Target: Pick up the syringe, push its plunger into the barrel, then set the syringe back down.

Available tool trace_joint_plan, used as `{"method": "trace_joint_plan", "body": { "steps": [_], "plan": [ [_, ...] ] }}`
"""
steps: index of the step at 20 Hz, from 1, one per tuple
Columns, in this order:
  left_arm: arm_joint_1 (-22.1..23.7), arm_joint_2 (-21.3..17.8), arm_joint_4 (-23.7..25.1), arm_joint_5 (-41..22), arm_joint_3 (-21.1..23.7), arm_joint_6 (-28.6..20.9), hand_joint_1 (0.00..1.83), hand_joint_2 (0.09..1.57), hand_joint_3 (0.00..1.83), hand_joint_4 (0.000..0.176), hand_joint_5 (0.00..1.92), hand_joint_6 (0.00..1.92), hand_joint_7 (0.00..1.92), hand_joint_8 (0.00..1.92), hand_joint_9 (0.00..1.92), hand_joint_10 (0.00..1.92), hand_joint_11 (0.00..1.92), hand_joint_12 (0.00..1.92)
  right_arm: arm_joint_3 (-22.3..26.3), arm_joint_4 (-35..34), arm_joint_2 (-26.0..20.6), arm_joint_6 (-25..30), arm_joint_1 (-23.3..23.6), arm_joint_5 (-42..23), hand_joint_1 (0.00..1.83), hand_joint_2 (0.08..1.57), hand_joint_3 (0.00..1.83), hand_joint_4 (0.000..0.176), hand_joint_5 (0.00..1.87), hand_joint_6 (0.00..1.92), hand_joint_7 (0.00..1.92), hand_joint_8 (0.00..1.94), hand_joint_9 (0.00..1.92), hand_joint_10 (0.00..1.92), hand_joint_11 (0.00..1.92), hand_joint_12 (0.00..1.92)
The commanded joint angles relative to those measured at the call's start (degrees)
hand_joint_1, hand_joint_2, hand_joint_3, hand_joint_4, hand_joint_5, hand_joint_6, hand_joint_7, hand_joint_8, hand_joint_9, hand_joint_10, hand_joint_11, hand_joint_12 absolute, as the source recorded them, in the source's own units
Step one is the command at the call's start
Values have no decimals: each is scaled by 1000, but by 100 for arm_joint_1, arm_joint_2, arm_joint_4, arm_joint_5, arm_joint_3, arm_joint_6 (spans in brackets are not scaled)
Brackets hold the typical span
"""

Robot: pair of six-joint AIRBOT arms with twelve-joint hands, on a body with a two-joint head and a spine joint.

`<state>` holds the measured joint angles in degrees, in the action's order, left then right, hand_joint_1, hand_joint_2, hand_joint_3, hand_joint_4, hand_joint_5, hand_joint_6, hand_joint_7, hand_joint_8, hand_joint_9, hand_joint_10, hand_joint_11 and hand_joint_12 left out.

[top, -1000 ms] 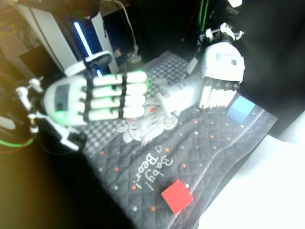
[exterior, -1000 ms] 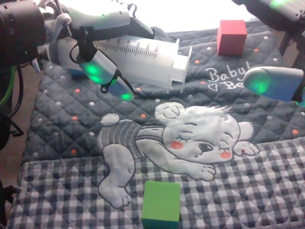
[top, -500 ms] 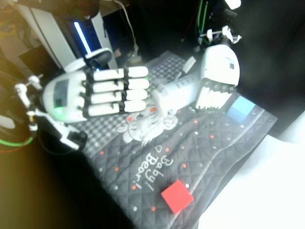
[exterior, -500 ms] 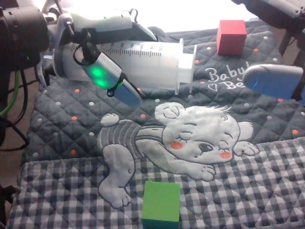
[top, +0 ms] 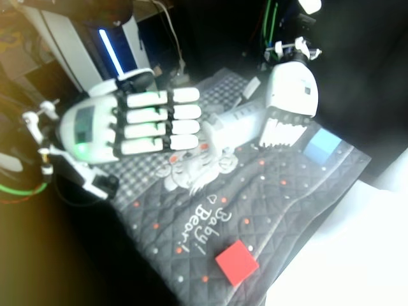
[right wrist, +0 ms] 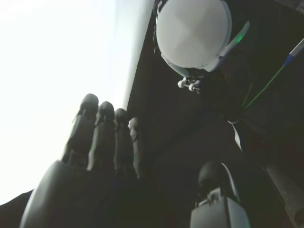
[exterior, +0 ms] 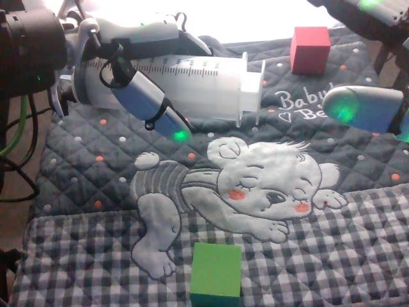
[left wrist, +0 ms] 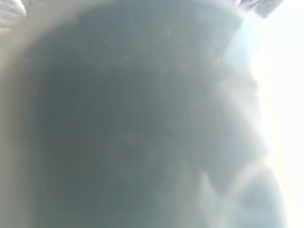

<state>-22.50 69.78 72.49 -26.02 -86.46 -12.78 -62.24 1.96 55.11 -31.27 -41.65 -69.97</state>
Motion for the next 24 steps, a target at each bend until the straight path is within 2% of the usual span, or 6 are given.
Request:
{"method": "trace_joint_plan", "body": {
  "steps": [1, 4, 5, 11, 13, 24],
  "plan": [
    [43, 19, -235, -258, 14, -51, 1270, 1162, 0, 0, 901, 1921, 1138, 1921, 1287, 1921, 1319, 1921, 4, -102, -10, 14, 77, -681, 0, 874, 0, 0, 113, 8, 98, 6, 89, 5, 45, 130],
    [38, 32, -119, -264, 20, -79, 1059, 1219, 52, 0, 720, 1589, 903, 1921, 1051, 1921, 1104, 1921, 4, -103, -10, 11, 80, -681, 0, 925, 0, 0, 81, 0, 42, 0, 23, 0, 1, 92],
    [32, 33, -118, -267, 21, -79, 1022, 1231, 69, 0, 705, 1514, 840, 1921, 1001, 1921, 1074, 1921, 4, -103, -10, 11, 81, -682, 0, 885, 0, 102, 173, 10, 134, 9, 105, 9, 67, 118],
    [-9, 33, -60, -270, 35, -154, 892, 1279, 1, 115, 657, 1471, 550, 1035, 501, 1183, 237, 1615, 2, -104, 13, 1, 83, -682, 16, 863, 0, 0, 116, 10, 63, 4, 41, 3, 14, 121],
    [-36, 35, -5, -267, 44, -154, 822, 1159, 0, 0, 490, 452, 539, 236, 451, 430, 14, 1290, 2, -104, 13, 1, 83, -682, 0, 878, 0, 0, 101, 1, 84, 2, 77, 2, 13, 229],
    [-114, 63, 169, -267, 72, -234, 618, 1029, 0, 118, 84, 1, 66, 2, 31, 2, 0, 21, -2, -105, 22, -13, 83, -682, 0, 926, 0, 0, 51, 6, 50, 0, 61, 1, 2, 311]
  ]
}}
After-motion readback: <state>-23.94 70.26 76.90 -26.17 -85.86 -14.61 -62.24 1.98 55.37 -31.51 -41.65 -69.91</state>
